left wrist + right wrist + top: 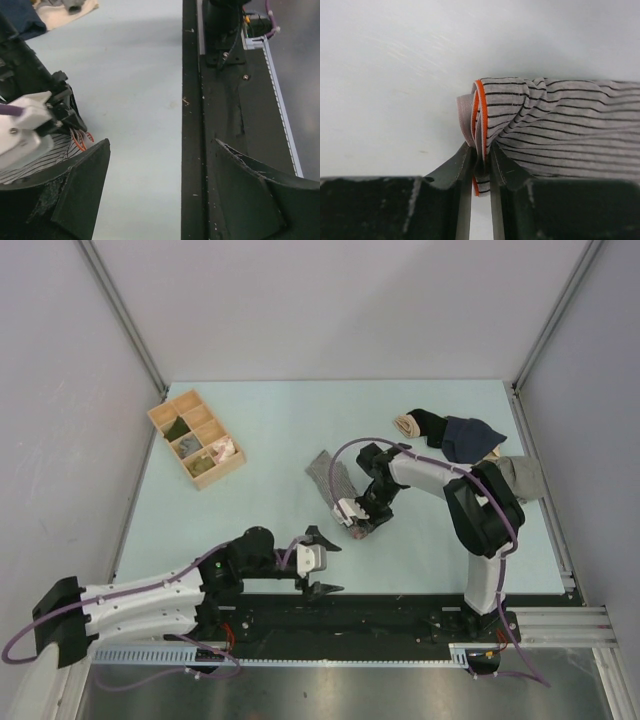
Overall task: Roll the underwear
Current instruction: Roll the underwear to the center of the board.
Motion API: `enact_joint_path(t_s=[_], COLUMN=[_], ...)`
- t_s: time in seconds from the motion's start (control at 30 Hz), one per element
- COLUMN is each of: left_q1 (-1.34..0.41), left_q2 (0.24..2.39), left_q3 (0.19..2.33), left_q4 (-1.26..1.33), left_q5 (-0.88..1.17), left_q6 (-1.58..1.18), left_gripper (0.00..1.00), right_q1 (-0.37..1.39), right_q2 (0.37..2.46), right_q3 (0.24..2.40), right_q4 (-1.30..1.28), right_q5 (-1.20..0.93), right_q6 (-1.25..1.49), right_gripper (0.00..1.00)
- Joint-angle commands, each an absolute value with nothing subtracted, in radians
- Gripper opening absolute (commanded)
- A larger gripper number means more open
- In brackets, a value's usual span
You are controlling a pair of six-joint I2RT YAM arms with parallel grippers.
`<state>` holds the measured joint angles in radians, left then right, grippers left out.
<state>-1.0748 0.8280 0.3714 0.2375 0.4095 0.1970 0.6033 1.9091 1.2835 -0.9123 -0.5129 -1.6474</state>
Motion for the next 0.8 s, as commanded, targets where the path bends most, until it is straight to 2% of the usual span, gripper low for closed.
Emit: enact_joint_path(t_s=[0.0, 0.27, 0.4, 0.53, 0.77], left_q1=[-1.196, -1.361, -1.365, -1.364, -1.332], left_q2=[0.848, 1.013, 1.124, 1.242, 1.408], left_q3=[0.368, 0.364, 0.387, 0.445, 0.499], left_q4=[0.265, 0.339, 0.396, 0.413, 0.480], left_q5=[0.256, 0.094, 0.026, -0.101, -0.172], left_q6=[0.256, 0.172, 0.170, 0.216, 0.256], left_gripper=[0.84, 0.80, 0.78, 0.81, 0.84], right_q1=[0.615, 0.586, 0.551, 0.531, 0.526], right_q2=[1.962, 2.061, 2.124, 2.149, 2.161], right_q3=[1.296, 1.344, 1.377, 1.391, 1.396], right_q4=[-1.297, -1.471, -1.505, -1.506, -1.497], right_q5=[-0.649, -0.798, -0.836, -0.841, -0.836], right_q6=[-1.533, -1.468, -1.468, -1.474, -1.476], right_gripper=[0.11, 0.09, 0.09, 0.10, 0.10])
